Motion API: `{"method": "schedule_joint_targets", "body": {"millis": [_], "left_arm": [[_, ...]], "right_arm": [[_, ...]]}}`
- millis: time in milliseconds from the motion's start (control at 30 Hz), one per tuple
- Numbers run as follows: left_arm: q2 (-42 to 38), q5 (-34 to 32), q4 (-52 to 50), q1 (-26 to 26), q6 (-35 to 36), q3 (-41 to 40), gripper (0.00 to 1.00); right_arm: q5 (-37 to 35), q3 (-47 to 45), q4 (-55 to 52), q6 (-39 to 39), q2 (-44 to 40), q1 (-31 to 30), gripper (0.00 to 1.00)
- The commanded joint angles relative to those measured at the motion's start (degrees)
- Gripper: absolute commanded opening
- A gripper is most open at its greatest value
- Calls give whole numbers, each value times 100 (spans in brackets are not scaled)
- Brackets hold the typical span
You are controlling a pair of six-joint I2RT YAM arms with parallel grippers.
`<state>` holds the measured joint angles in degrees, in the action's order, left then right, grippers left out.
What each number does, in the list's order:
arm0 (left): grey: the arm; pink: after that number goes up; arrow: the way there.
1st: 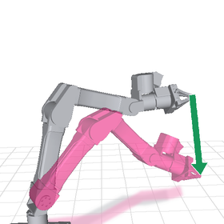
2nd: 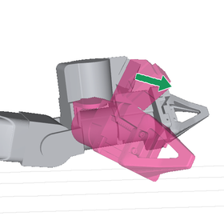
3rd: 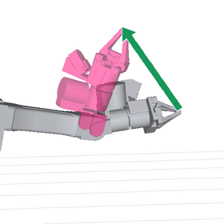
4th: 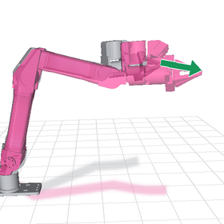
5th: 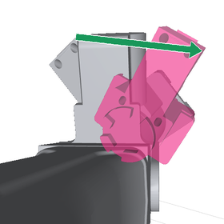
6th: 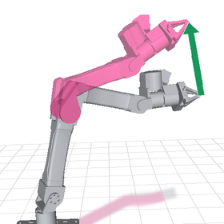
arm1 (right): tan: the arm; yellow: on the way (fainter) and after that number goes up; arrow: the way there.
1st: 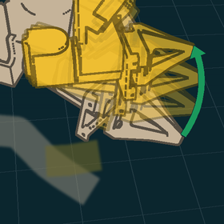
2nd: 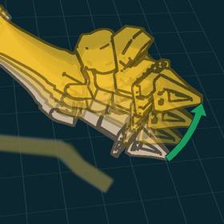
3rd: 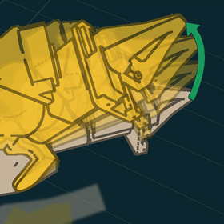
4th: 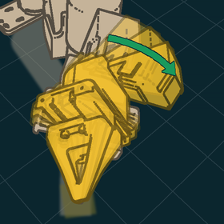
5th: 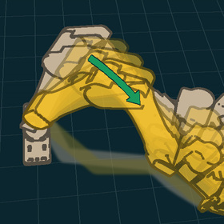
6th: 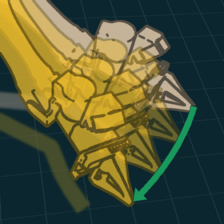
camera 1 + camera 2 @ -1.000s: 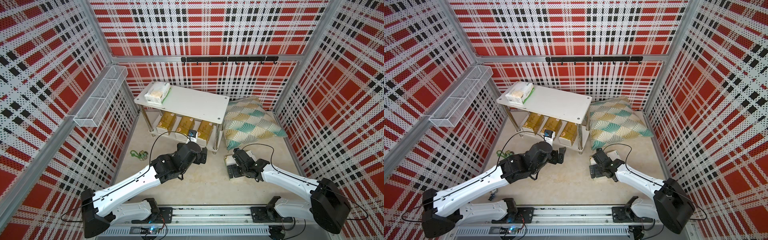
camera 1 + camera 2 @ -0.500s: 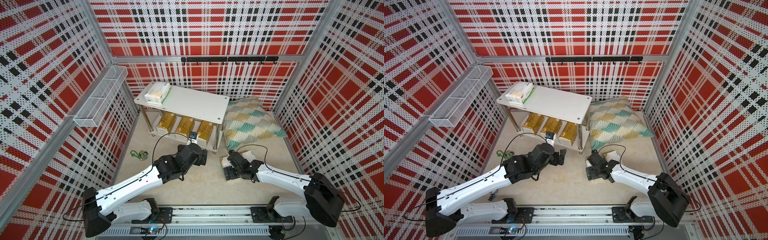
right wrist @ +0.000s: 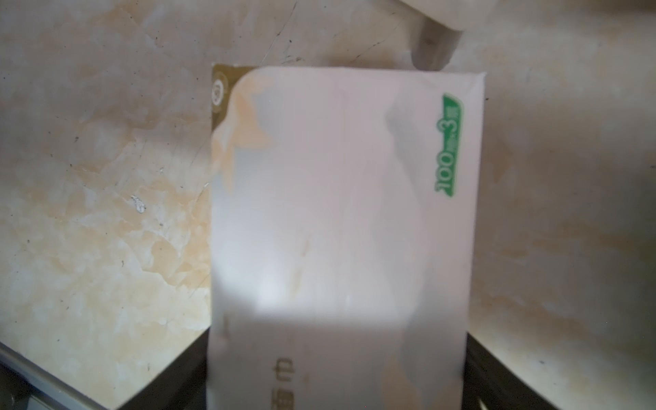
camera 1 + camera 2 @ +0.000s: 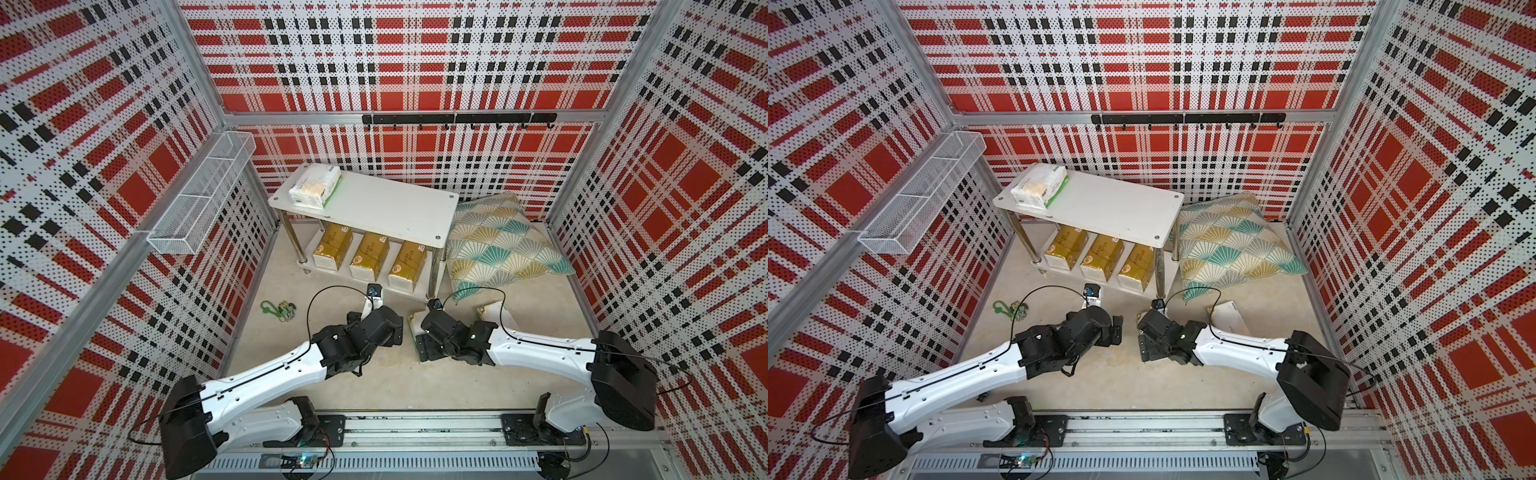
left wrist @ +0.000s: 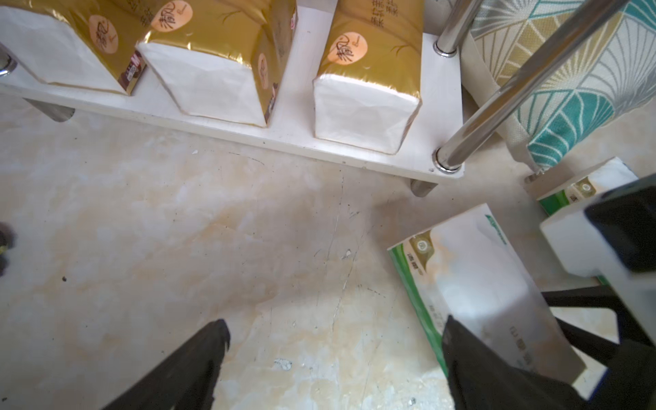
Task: Place the tissue boxes on the shelf by color
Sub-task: Move the box of tissues to the center of the board.
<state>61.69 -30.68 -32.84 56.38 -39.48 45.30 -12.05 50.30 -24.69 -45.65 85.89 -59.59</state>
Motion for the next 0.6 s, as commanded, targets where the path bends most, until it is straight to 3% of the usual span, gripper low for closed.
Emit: {"method": "schedule_joint_targets", "body": {"millis": [0,267,567], "left_arm": [[-319,-162,73,71,-486,-190,97],[-468,-271,-134,112,-691,-417,97],[-606,-317,-248,-67,-572,-382,97]], "right_arm": [[-325,264,231,-459,278,-143,89],[-376,879,283,-694,1073,-480,90],[-376,1101,283,-694,1294,-517,90]]}}
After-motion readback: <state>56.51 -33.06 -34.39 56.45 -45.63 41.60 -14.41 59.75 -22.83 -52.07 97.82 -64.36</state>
